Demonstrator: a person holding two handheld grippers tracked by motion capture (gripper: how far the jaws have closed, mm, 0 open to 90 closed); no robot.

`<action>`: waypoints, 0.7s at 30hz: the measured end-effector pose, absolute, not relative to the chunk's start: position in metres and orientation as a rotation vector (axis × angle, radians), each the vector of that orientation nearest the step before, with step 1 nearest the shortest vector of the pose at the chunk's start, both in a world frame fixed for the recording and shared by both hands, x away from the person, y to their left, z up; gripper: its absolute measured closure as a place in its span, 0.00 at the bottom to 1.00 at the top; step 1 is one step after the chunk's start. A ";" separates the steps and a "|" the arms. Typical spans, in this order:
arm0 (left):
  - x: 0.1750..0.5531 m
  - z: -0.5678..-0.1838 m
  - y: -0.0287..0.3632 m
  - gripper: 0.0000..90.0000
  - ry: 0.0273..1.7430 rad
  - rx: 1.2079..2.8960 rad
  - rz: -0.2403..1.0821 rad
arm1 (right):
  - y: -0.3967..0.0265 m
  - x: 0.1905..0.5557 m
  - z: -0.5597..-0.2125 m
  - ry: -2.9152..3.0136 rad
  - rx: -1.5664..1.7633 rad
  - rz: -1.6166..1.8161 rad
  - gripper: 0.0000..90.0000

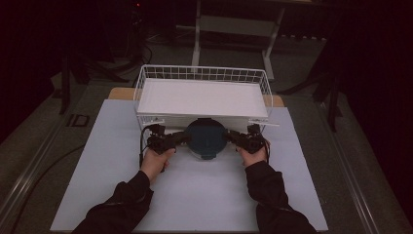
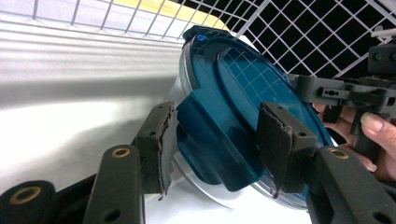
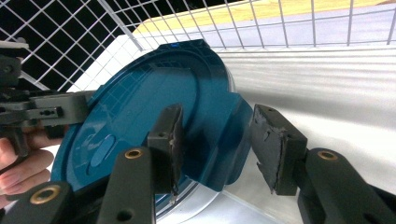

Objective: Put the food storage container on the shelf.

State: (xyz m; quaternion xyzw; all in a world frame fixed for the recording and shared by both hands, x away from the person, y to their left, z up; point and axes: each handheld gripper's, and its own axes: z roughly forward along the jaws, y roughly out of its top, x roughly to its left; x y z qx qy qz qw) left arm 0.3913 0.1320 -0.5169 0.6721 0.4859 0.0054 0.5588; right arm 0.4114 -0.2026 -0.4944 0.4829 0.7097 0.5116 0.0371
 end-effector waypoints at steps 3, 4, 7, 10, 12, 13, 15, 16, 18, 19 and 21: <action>0.390 -0.515 0.130 0.53 1.144 1.597 0.044 | -0.200 0.409 -0.492 2.171 1.497 1.535 0.59; 0.390 -0.514 0.130 0.53 1.150 1.599 0.039 | -0.199 0.408 -0.491 2.167 1.507 1.526 0.59; 0.387 -0.512 0.131 0.43 1.157 1.600 0.032 | -0.199 0.402 -0.490 2.156 1.504 1.527 0.57; 0.382 -0.511 0.134 0.31 1.084 1.623 0.033 | -0.202 0.398 -0.490 2.134 1.456 1.534 0.55; 0.376 -0.509 0.136 0.24 1.053 1.612 0.037 | -0.202 0.394 -0.488 2.141 1.417 1.519 0.55; 0.372 -0.507 0.137 0.19 1.037 1.605 0.036 | -0.203 0.391 -0.486 2.146 1.399 1.523 0.55; 0.366 -0.502 0.139 0.13 0.995 1.621 0.029 | -0.203 0.384 -0.481 2.159 1.377 1.537 0.54; 0.363 -0.500 0.139 0.10 0.982 1.627 0.017 | -0.204 0.380 -0.479 2.158 1.372 1.555 0.54; 0.357 -0.495 0.139 0.02 0.944 1.660 -0.011 | -0.203 0.371 -0.473 2.178 1.340 1.549 0.54; 0.352 -0.492 0.140 0.02 0.927 1.665 -0.001 | -0.202 0.367 -0.470 2.179 1.313 1.538 0.54; 0.342 -0.485 0.142 0.01 0.902 1.679 0.030 | -0.200 0.357 -0.465 2.194 1.279 1.538 0.54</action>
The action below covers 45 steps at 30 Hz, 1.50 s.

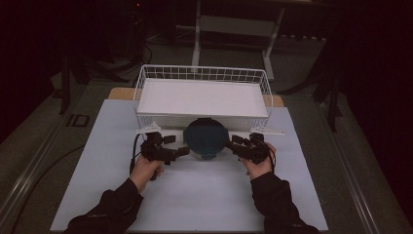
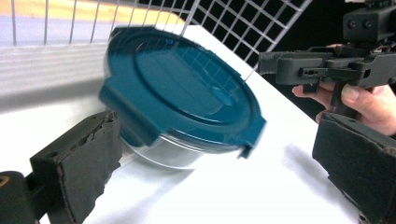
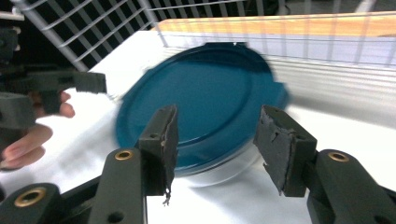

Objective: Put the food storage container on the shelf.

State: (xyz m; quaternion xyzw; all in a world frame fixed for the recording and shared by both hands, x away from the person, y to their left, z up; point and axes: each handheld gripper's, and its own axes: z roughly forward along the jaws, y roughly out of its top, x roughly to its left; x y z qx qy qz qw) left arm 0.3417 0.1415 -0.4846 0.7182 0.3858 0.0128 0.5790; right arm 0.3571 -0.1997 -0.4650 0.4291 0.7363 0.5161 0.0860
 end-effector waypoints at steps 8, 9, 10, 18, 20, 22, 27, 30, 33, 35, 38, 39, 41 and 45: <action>0.313 -0.466 0.152 0.00 0.842 1.684 0.040 | -0.186 0.327 -0.461 2.284 1.212 1.515 0.74; 0.309 -0.465 0.153 0.00 0.836 1.679 0.041 | -0.184 0.324 -0.462 2.300 1.205 1.511 0.79; 0.305 -0.464 0.155 0.00 0.832 1.679 0.051 | -0.182 0.322 -0.463 2.314 1.196 1.506 0.85; 0.277 -0.466 0.159 0.00 0.796 1.710 0.070 | -0.163 0.315 -0.475 2.439 1.149 1.467 1.00; 0.270 -0.467 0.160 0.00 0.787 1.724 0.069 | -0.160 0.315 -0.477 2.447 1.147 1.466 1.00; 0.264 -0.468 0.161 0.00 0.782 1.737 0.081 | -0.156 0.315 -0.478 2.460 1.135 1.459 1.00; 0.249 -0.479 0.166 0.00 0.786 1.753 0.098 | -0.148 0.316 -0.484 2.480 1.134 1.431 1.00; 0.244 -0.484 0.168 0.00 0.783 1.756 0.133 | -0.144 0.319 -0.487 2.485 1.136 1.404 1.00; 0.242 -0.485 0.168 0.00 0.782 1.754 0.165 | -0.143 0.325 -0.490 2.473 1.149 1.388 1.00; 0.241 -0.485 0.168 0.00 0.777 1.760 0.176 | -0.143 0.328 -0.491 2.462 1.168 1.386 1.00; 0.241 -0.486 0.168 0.00 0.772 1.758 0.179 | -0.143 0.331 -0.492 2.464 1.170 1.385 1.00; 0.241 -0.486 0.168 0.00 0.771 1.758 0.178 | -0.142 0.332 -0.492 2.462 1.168 1.380 1.00; 0.241 -0.487 0.168 0.00 0.773 1.754 0.177 | -0.141 0.335 -0.492 2.461 1.167 1.379 1.00; 0.241 -0.488 0.168 0.00 0.772 1.752 0.177 | -0.139 0.340 -0.494 2.450 1.173 1.367 1.00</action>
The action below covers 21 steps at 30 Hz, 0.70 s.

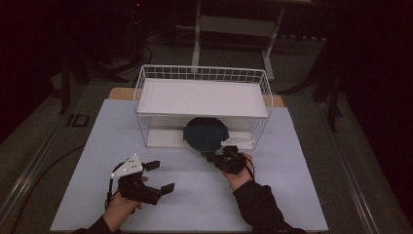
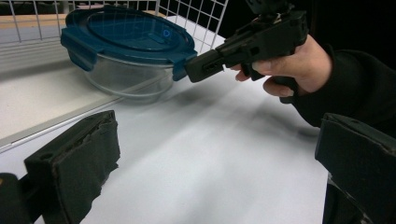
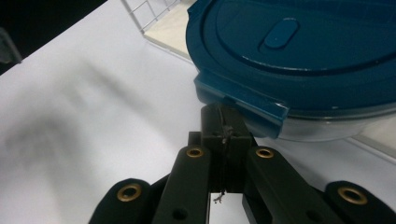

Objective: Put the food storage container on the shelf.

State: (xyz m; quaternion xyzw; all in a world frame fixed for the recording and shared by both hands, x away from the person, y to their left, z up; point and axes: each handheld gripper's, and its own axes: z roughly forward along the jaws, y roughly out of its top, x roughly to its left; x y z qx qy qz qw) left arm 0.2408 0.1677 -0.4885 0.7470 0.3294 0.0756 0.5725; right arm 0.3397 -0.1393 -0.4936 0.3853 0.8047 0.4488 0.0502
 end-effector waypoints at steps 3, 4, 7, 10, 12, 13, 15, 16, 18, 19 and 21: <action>0.240 -0.489 0.167 0.00 0.769 1.752 0.177 | -0.140 0.345 -0.497 2.434 1.208 1.367 1.00; 0.240 -0.489 0.167 0.00 0.766 1.754 0.180 | -0.140 0.347 -0.498 2.429 1.221 1.375 1.00; 0.240 -0.490 0.165 0.00 0.754 1.758 0.185 | -0.139 0.352 -0.498 2.416 1.222 1.366 1.00; 0.239 -0.490 0.164 0.00 0.742 1.757 0.183 | -0.138 0.357 -0.498 2.401 1.238 1.374 1.00; 0.239 -0.489 0.163 0.00 0.738 1.758 0.183 | -0.137 0.361 -0.498 2.391 1.238 1.375 1.00; 0.238 -0.489 0.163 0.00 0.734 1.758 0.183 | -0.136 0.363 -0.497 2.389 1.242 1.378 1.00; 0.238 -0.489 0.163 0.00 0.733 1.758 0.185 | -0.134 0.366 -0.497 2.381 1.243 1.377 1.00; 0.238 -0.490 0.163 0.00 0.733 1.759 0.185 | -0.133 0.367 -0.497 2.381 1.244 1.379 1.00; 0.238 -0.490 0.164 0.00 0.738 1.758 0.184 | -0.131 0.370 -0.497 2.379 1.243 1.379 1.00; 0.238 -0.491 0.164 0.00 0.739 1.759 0.181 | -0.131 0.372 -0.497 2.378 1.243 1.379 1.00; 0.239 -0.491 0.165 0.00 0.743 1.757 0.180 | -0.129 0.374 -0.497 2.374 1.243 1.374 1.00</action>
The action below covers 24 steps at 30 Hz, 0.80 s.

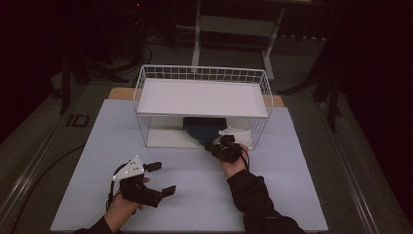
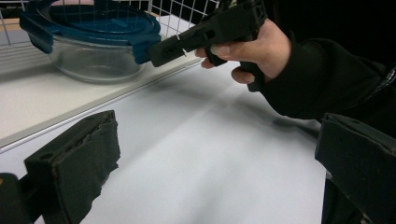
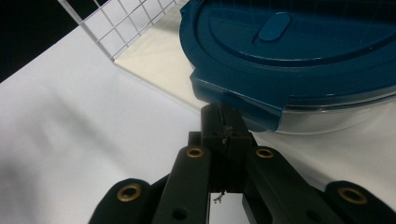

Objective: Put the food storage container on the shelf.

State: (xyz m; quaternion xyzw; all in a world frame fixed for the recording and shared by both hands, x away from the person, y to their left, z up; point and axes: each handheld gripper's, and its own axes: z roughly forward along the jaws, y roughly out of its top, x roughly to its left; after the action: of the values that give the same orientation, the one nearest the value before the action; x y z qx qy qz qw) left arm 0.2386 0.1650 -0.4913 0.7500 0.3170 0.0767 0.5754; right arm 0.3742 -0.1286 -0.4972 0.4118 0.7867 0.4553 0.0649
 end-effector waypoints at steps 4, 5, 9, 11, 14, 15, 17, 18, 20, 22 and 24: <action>0.238 -0.491 0.166 0.00 0.740 1.759 0.182 | -0.127 0.380 -0.498 2.364 1.254 1.372 1.00; 0.238 -0.491 0.166 0.00 0.737 1.756 0.183 | -0.127 0.381 -0.498 2.364 1.254 1.377 1.00; 0.238 -0.491 0.165 0.00 0.735 1.756 0.184 | -0.124 0.382 -0.499 2.380 1.215 1.373 1.00; 0.238 -0.491 0.165 0.00 0.733 1.760 0.184 | -0.123 0.382 -0.499 2.381 1.226 1.381 1.00; 0.237 -0.490 0.164 0.00 0.733 1.756 0.184 | -0.124 0.380 -0.498 2.372 1.242 1.395 0.98; 0.237 -0.489 0.165 0.00 0.732 1.756 0.185 | -0.126 0.378 -0.497 2.367 1.234 1.422 0.90; 0.236 -0.489 0.165 0.00 0.732 1.753 0.183 | -0.129 0.374 -0.495 2.364 1.228 1.442 0.81; 0.236 -0.489 0.165 0.00 0.731 1.754 0.183 | -0.130 0.372 -0.494 2.356 1.221 1.457 0.76; 0.237 -0.489 0.165 0.00 0.732 1.752 0.178 | -0.133 0.367 -0.492 2.342 1.219 1.472 0.59; 0.237 -0.489 0.164 0.00 0.732 1.754 0.174 | -0.134 0.366 -0.491 2.347 1.215 1.482 0.50; 0.237 -0.489 0.164 0.00 0.727 1.763 0.177 | -0.138 0.361 -0.491 2.365 1.194 1.522 0.32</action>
State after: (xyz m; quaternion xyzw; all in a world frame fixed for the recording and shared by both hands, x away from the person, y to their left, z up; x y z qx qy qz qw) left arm 0.2366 0.1637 -0.4889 0.7529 0.3106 0.0757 0.5752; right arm 0.3611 -0.1383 -0.4907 0.3905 0.7733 0.4976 0.0430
